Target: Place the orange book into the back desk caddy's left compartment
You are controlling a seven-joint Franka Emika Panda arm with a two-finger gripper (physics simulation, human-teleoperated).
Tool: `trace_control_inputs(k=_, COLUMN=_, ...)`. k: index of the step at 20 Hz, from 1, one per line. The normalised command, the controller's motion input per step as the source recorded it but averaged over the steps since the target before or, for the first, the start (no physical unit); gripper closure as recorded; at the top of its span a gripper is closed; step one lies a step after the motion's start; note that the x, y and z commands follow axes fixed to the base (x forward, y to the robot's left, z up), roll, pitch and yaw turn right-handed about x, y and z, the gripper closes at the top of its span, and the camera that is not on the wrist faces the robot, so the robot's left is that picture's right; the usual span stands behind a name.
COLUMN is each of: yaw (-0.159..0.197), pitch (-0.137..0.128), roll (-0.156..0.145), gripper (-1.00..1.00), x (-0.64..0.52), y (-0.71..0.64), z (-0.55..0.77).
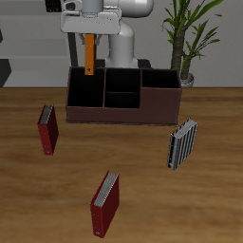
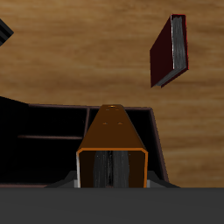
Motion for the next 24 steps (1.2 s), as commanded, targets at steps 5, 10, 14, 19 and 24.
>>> trace_control_inputs(k=5, yaw=-0.013, pitch=0.004, roll=-0.014, gripper=1.0, x=-0.11, y=-0.12, z=-0.13)
trace_control_inputs(k=10, yaw=-0.021, pitch=0.035, roll=-0.04, gripper=1.0, x=0.08, y=-0.19, z=-0.21)
trace_control_inputs(k=14, yaw=-0.038, pitch=0.059, roll=-0.001, gripper=1.0, x=0.13, y=-0.03, z=-0.34)
trace_control_inputs(k=19, yaw=-0.016, pitch=0.03, roll=0.019, gripper=1.0, x=0.0, y=0.04, z=-0.2)
trace_control_inputs(k=24, yaw=-0.008, pitch=0.019, roll=0.01, gripper=1.0, x=-0.01, y=0.0, z=-0.11)
